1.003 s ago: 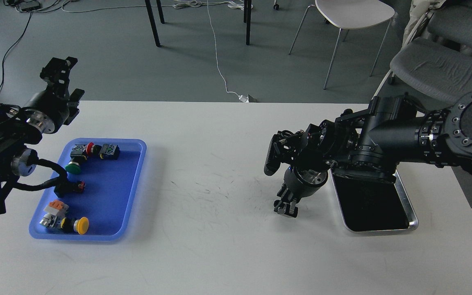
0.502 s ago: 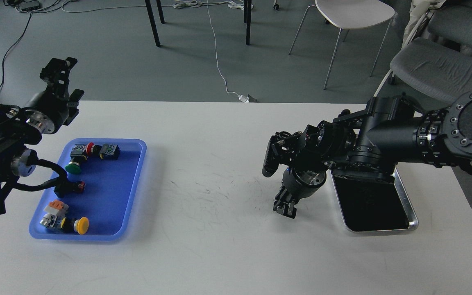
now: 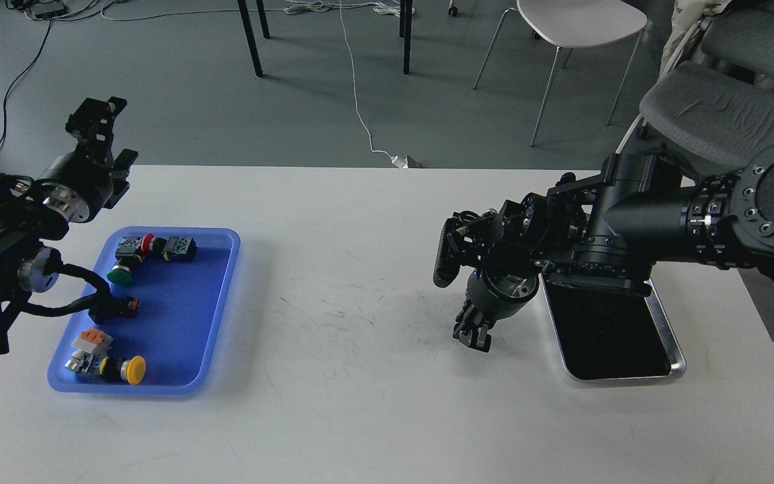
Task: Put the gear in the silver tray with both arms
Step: 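Move the gear over the silver tray and lower it in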
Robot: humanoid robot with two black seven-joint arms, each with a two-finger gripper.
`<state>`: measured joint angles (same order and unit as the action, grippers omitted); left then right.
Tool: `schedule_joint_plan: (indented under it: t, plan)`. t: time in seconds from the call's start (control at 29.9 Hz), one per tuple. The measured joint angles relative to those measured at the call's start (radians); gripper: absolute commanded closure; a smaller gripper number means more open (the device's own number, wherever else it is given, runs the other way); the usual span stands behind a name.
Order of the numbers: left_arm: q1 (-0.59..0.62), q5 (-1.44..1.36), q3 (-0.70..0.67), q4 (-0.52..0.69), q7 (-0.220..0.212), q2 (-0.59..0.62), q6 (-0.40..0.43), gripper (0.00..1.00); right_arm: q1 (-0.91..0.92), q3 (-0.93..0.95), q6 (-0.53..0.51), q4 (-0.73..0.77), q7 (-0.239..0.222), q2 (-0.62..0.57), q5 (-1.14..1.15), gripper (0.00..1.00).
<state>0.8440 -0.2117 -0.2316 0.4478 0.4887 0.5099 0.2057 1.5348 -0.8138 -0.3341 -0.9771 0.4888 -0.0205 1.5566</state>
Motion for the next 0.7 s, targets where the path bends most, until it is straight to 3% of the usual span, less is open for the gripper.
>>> schedule_joint_plan:
  t: [0.3, 0.7]
  plan:
    - [-0.009, 0.000, 0.001, 0.000, 0.000, -0.008, 0.000, 0.01, 0.039, -0.026, 0.000, -0.004, 0.000, -0.126, -0.003, 0.99]
    - [-0.016, -0.002, 0.003, 0.000, 0.000, -0.021, 0.000, 0.01, 0.085, -0.046, 0.000, -0.127, 0.000, -0.404, 0.074, 0.99]
